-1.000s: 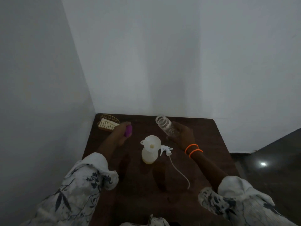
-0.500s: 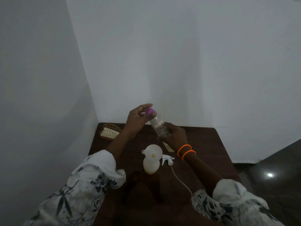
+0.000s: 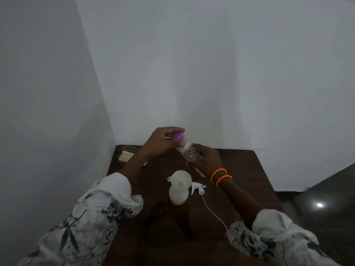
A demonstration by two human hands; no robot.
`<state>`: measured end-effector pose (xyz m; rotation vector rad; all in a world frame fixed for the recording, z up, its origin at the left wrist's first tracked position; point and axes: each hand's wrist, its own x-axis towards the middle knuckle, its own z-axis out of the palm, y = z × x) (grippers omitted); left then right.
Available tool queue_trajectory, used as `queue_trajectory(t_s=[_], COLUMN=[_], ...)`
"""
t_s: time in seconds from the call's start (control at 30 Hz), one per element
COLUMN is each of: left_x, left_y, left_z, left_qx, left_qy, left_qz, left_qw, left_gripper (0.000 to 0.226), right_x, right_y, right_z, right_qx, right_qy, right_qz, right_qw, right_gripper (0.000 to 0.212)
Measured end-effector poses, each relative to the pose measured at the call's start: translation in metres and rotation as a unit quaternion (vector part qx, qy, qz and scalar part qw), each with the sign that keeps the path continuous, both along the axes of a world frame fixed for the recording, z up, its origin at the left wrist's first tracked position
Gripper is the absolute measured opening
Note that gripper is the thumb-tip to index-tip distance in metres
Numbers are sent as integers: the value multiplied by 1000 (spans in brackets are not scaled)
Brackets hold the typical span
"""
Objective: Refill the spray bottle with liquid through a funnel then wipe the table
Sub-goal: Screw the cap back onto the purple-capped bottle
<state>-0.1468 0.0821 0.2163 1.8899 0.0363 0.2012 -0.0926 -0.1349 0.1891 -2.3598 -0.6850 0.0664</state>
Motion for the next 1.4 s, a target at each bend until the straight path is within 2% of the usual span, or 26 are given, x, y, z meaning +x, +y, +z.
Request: queue_trajectory(t_s=[0.1, 0.3, 0.4, 0.63, 0.77, 0.83, 0.93, 1.0, 1.17, 1.3, 1.4], left_x=[0, 5, 4, 7, 11, 13, 15, 16, 16, 18, 22], left_y=[1, -8, -12, -16, -23, -21, -18, -19, -25, -29, -28], left_z=[3, -3, -7, 0, 12, 14, 15, 16, 27, 33, 32], left_qx=[-30, -151, -194, -218, -207, -231, -267, -270, -240, -193, -175], left_qy=[-1, -11, -28, -11, -20, -27, -38, -42, -34, -43, -49], left_qz=[-24, 96, 96, 66, 121, 150, 151, 143, 132, 101, 104], left_qw=[999, 984, 976, 974, 971, 961, 951, 951, 961, 975, 978], left_gripper=[53, 51, 44, 53, 71, 64, 27, 19, 48, 44, 63], right_x=[1, 3, 4, 7, 8, 11, 13, 15, 17, 17, 18], right_y=[0, 6, 9, 12, 15, 16, 16, 17, 21, 25, 26], right_z=[0, 5, 6, 12, 18, 20, 23, 25, 26, 29, 32], right_qx=[9, 50, 62, 68, 93, 106, 122, 131, 136, 134, 158], right_qy=[29, 73, 78, 55, 59, 66, 82, 86, 81, 71, 78], right_qz=[10, -4, -9, -1, -2, -6, -9, -7, -3, 2, -2], right_qw=[999, 996, 995, 996, 994, 992, 989, 988, 987, 988, 984], right_gripper=[82, 83, 83, 79, 78, 76, 73, 73, 74, 73, 71])
